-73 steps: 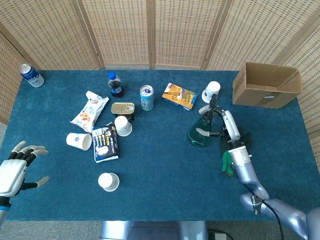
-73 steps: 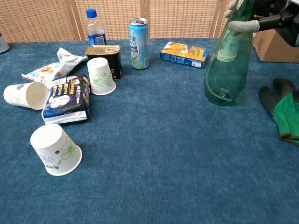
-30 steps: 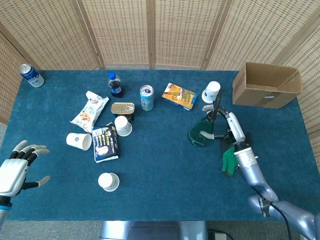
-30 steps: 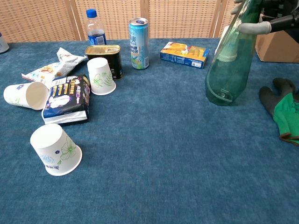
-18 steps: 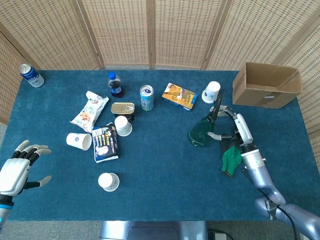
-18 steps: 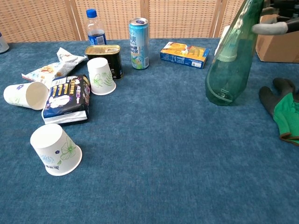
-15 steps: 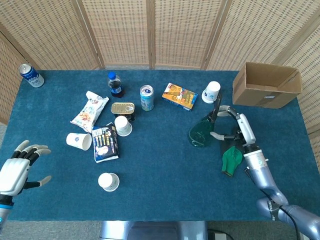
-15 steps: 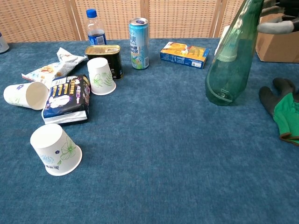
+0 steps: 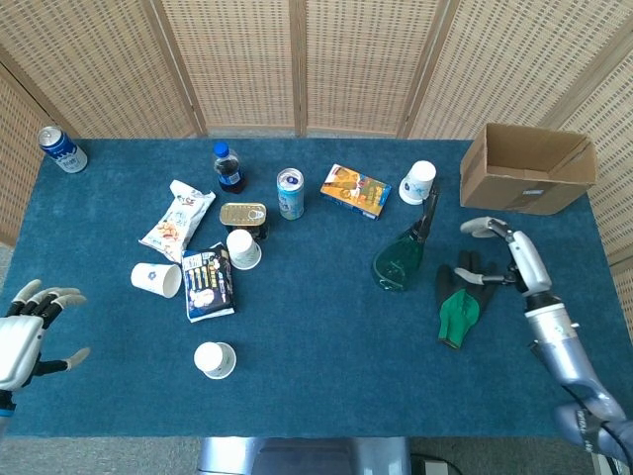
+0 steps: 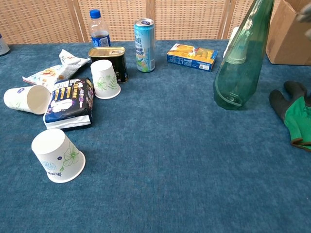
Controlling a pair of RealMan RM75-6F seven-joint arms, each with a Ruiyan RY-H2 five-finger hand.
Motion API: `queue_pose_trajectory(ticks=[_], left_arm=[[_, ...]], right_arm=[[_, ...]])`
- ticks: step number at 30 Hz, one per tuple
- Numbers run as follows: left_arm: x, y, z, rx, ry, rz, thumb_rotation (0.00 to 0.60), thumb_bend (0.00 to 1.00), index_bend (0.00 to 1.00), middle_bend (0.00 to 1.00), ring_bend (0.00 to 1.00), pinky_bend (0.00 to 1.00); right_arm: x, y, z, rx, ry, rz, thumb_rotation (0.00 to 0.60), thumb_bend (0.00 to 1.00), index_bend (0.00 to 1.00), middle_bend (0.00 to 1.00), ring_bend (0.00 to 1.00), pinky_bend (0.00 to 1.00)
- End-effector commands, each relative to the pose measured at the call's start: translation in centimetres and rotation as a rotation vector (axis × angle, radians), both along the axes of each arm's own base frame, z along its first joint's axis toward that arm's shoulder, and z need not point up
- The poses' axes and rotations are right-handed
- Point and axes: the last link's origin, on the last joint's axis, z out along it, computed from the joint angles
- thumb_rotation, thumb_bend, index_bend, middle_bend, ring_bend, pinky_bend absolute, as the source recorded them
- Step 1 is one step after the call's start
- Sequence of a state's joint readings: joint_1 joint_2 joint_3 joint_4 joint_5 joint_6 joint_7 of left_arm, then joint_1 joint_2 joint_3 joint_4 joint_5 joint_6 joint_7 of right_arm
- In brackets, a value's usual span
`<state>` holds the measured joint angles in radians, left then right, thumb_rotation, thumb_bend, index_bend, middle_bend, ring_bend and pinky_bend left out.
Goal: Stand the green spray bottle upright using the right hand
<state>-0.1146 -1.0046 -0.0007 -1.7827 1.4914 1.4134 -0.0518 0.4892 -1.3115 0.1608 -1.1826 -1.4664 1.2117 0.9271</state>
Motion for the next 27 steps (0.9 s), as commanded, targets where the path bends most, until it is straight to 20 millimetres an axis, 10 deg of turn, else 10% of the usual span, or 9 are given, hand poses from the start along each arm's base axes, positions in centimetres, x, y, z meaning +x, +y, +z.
queue_pose_trajectory(ticks=[1, 11, 27], left_arm=[[-0.4, -0.3, 0.1, -0.003, -0.023, 0.022, 0.596, 0.18, 0.28, 0.27, 0.21, 0.00], [-1.5, -1.6, -0.5, 0.003, -0.043, 0.082, 0.595, 0.18, 0.28, 0.27, 0.21, 0.00], [-3.6, -4.8, -1.7, 0.017, -0.046, 0.176, 0.597, 0.18, 0.28, 0.27, 0.21, 0.00]], right_arm=[[-1.9, 1.7, 2.2, -0.006, 0.239, -0.014, 0.600, 0.15, 0.40, 0.38, 0.25, 0.32], [-3.5, 5.2, 4.6, -0.117, 0.668, -0.076, 0.600, 0.16, 0.42, 0.38, 0.25, 0.31], [-3.4, 10.9, 5.8, -0.194, 0.889, -0.230, 0.600, 0.16, 0.42, 0.38, 0.23, 0.26]])
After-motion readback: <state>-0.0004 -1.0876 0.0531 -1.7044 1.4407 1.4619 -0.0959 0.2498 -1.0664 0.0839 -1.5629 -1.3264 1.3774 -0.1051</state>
